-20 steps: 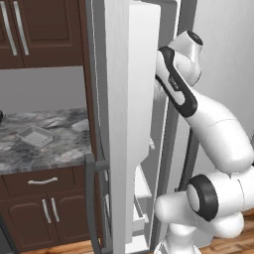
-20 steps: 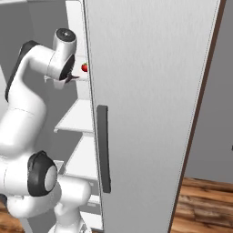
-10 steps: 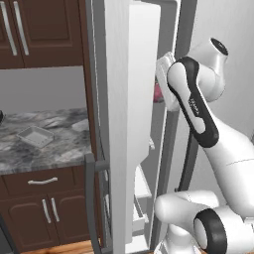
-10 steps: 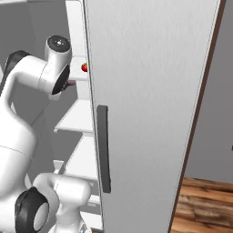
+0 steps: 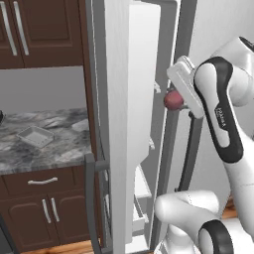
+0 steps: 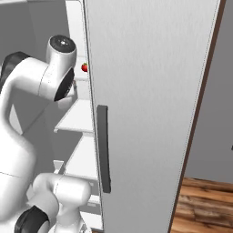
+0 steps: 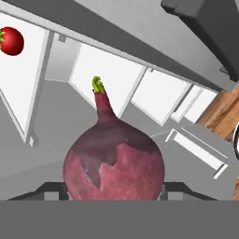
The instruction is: Take the onion and tomato out of the freezer and place them in the tupperware container on the counter. Then put the tupperware containing the vegetables back in the freezer.
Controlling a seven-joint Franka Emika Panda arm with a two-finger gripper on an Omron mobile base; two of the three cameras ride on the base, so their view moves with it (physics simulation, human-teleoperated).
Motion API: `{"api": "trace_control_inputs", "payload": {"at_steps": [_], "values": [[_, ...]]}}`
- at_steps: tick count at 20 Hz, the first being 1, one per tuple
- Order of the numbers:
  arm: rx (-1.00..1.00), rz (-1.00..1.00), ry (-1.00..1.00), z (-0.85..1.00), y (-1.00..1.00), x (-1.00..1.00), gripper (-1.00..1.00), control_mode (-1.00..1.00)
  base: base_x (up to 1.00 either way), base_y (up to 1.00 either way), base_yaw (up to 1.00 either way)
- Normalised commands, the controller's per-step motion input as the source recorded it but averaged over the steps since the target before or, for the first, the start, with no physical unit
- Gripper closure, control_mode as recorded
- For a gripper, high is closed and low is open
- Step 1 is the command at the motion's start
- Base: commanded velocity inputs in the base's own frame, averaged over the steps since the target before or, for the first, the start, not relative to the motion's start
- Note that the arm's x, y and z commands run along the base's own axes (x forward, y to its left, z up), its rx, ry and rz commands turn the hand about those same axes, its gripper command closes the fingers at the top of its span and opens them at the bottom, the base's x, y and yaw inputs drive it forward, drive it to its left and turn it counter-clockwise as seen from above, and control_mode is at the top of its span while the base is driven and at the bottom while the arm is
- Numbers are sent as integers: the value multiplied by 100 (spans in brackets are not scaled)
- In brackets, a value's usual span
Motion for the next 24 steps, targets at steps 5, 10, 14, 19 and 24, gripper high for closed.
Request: {"api": "trace_control_inputs", "payload": {"at_steps": [5,10,14,19,24], "values": [[-28,31,-15,7,-31,-72,100,-100,0,0,0],[-26,31,-23,1,-30,-84,100,-100,0,0,0],[-22,29,-18,0,-28,-71,100,-100,0,0,0],[-20,25,-7,-1,-10,-37,100,-100,0,0,0],[-21,15,0,-10,0,-16,100,-100,0,0,0]]}}
